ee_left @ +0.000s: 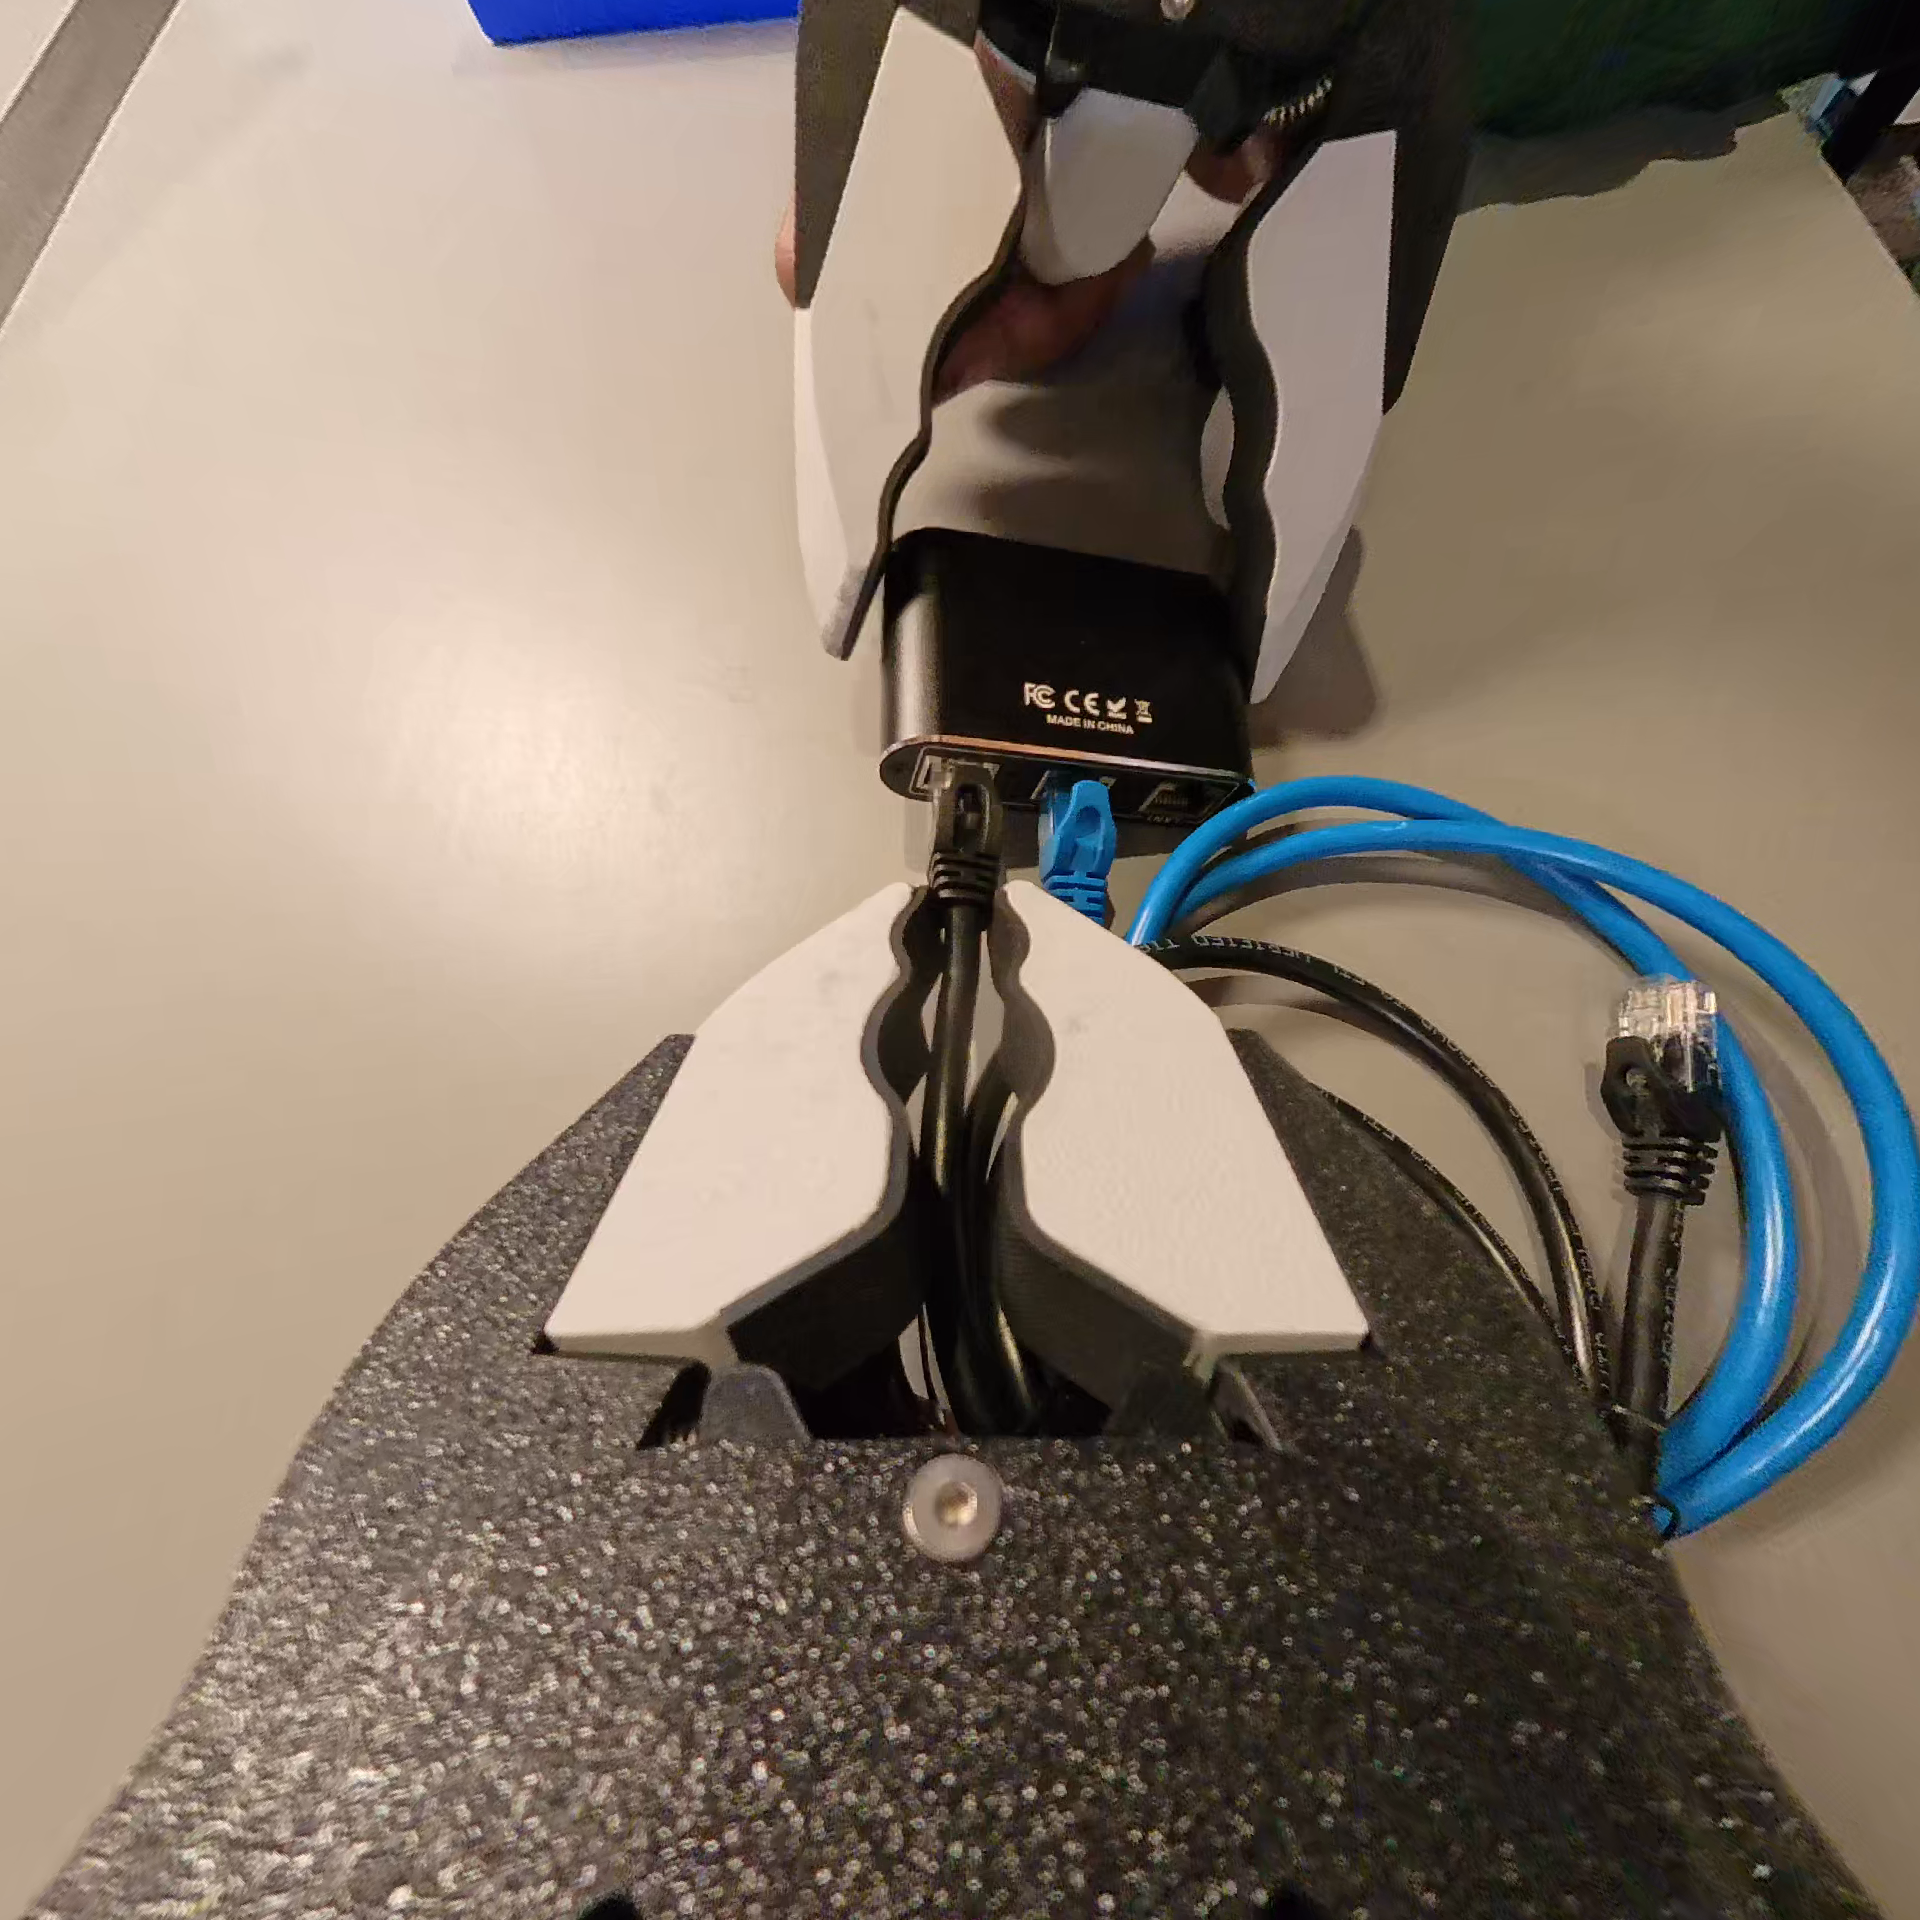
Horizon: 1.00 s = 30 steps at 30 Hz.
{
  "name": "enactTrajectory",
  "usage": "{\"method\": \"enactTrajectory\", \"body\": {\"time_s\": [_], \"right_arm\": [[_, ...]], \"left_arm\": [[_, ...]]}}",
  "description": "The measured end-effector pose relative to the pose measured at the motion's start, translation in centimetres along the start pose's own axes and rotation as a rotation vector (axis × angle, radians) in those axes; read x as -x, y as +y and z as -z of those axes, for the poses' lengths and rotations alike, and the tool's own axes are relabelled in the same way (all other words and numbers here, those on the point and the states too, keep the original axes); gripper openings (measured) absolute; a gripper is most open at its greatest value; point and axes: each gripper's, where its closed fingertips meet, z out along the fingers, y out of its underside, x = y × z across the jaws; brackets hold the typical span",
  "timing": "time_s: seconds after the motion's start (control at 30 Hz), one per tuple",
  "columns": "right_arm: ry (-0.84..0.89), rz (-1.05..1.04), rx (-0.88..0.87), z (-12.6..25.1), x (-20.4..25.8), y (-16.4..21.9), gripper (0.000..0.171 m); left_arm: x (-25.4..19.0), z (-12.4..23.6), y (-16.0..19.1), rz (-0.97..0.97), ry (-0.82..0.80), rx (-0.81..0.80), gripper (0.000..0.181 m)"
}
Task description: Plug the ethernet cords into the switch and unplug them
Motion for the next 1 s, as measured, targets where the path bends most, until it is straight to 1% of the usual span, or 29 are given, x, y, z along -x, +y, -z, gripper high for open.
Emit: {"method": "enactTrajectory", "body": {"time_s": [0.07,0.13,0.27,0.6,0.63,0.67,0.73,0.77,0.83,1.0], "right_arm": [[-0.021,-0.04,0.022,0.0,0.1,0.3,0.09],[-0.057,-0.076,0.038,-0.1,0.5,0.5,0.092],[-0.057,-0.06,0.031,0.0,0.6,0.4,0.091],[-0.061,-0.029,-0.002,0.1,0.8,0.0,0.087],[-0.062,-0.037,-0.025,0.2,0.8,-0.3,0.084],[-0.071,-0.057,-0.06,0.4,0.7,-0.8,0.077],[-0.086,-0.15,-0.228,1.7,0.1,-3.1,0.035],[-0.088,-0.171,-0.254,2.0,-0.2,-3.4,0.033],[-0.085,-0.163,-0.216,1.7,-0.3,-2.7,0.035],[-0.161,-0.247,-0.187,2.0,0.3,-2.3,0.035]], "left_arm": [[-0.2,0.0,-0.3,-0.01,0.004,-0.013,0.01],[-0.5,0.1,-1.2,-0.027,0.017,-0.068,0.01],[-0.6,-0.2,-1.3,-0.007,0.016,-0.059,0.01],[-1.1,0.2,-2.0,-0.146,-0.02,-0.127,0.01],[-1.1,0.3,-2.1,-0.154,-0.027,-0.137,0.01],[-1.1,0.5,-2.2,-0.163,-0.034,-0.152,0.01],[-1.4,1.2,-3.2,-0.188,-0.026,-0.237,0.011],[-1.3,1.3,-3.4,-0.177,-0.034,-0.249,0.011],[-1.0,0.6,-2.7,-0.167,-0.045,-0.184,0.011],[-1.4,0.2,-2.8,-0.225,-0.056,-0.18,0.011]]}}
